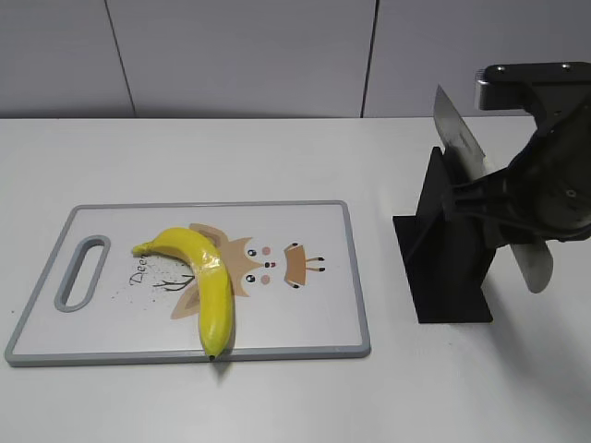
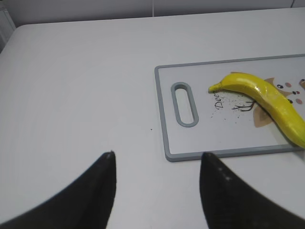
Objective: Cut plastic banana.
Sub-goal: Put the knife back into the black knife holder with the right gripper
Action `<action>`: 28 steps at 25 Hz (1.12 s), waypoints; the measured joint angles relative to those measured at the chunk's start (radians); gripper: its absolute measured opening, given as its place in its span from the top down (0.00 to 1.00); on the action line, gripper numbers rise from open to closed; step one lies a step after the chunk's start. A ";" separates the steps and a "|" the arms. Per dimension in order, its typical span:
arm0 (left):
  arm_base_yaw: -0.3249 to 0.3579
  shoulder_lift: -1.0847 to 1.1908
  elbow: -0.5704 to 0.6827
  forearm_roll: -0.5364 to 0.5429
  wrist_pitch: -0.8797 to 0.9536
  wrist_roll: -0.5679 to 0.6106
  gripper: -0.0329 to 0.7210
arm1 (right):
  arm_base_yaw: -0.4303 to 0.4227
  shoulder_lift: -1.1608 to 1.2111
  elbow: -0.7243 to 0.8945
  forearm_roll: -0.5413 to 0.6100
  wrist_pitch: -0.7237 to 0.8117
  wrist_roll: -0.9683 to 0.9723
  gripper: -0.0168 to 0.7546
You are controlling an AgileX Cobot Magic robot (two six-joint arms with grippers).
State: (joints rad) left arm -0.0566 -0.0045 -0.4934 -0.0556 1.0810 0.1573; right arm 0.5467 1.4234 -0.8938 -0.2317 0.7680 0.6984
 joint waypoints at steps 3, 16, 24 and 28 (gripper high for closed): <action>0.000 0.000 0.000 0.000 0.000 0.000 0.24 | 0.000 0.026 0.000 0.000 -0.005 0.001 0.74; 0.000 0.000 0.000 0.000 0.000 0.000 0.26 | 0.000 0.063 0.000 0.041 0.029 0.003 0.73; 0.000 0.000 0.000 0.000 0.000 0.000 0.26 | 0.000 0.039 0.000 0.056 0.044 0.004 0.21; 0.000 0.000 0.000 0.000 0.000 0.000 0.26 | 0.000 -0.020 0.000 0.060 0.045 -0.034 0.14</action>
State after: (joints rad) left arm -0.0566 -0.0045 -0.4934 -0.0556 1.0810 0.1573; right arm 0.5467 1.4030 -0.8938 -0.1722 0.8133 0.6642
